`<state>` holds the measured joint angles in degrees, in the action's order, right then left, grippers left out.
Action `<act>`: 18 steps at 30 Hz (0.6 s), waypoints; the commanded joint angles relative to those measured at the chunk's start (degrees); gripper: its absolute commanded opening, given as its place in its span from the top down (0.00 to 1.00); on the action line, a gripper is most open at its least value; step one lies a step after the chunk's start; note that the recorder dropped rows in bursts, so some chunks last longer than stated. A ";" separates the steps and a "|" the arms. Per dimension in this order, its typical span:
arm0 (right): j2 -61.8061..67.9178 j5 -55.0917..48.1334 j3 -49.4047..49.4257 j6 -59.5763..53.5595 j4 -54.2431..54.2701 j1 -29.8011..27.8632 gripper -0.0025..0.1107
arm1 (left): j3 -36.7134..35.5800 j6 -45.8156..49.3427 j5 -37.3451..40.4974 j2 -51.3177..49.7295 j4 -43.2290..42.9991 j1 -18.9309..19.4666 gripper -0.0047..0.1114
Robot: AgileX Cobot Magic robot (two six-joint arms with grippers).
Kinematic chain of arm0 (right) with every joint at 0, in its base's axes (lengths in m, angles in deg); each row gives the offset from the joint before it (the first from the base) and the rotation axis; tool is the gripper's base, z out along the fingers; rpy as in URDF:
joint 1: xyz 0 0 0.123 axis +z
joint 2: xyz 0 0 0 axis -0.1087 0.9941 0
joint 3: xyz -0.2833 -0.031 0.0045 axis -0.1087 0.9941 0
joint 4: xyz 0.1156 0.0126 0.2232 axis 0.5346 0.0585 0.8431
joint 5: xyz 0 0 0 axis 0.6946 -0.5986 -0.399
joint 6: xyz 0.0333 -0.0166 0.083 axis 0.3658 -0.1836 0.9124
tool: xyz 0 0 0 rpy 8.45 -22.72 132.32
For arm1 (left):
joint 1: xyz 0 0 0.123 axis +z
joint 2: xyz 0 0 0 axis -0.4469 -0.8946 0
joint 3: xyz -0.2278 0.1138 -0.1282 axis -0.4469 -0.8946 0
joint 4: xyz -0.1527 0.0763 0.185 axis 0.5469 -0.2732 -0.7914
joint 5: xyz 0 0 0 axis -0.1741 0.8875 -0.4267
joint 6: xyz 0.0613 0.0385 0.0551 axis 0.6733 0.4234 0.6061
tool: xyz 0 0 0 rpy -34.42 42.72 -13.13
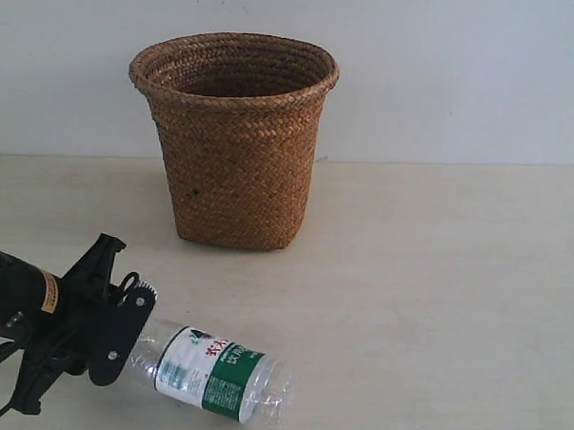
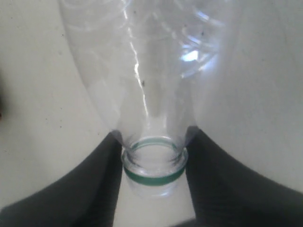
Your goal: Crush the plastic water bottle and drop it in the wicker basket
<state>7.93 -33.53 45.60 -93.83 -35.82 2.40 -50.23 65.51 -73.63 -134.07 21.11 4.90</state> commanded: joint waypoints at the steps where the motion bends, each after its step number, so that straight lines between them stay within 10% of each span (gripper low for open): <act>1: -0.37 0.41 -0.01 -0.15 -0.39 -0.15 0.98 | -0.04 -1.48 -0.11 0.59 0.25 -1.44 0.83; 18: -0.37 0.94 -0.01 -0.15 -0.39 -0.15 0.98 | 0.07 -25.04 13.36 7.02 10.05 -3.00 0.92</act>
<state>7.93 -33.19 45.60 -93.83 -35.82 2.40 -50.23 44.83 -62.57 -128.10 28.30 2.48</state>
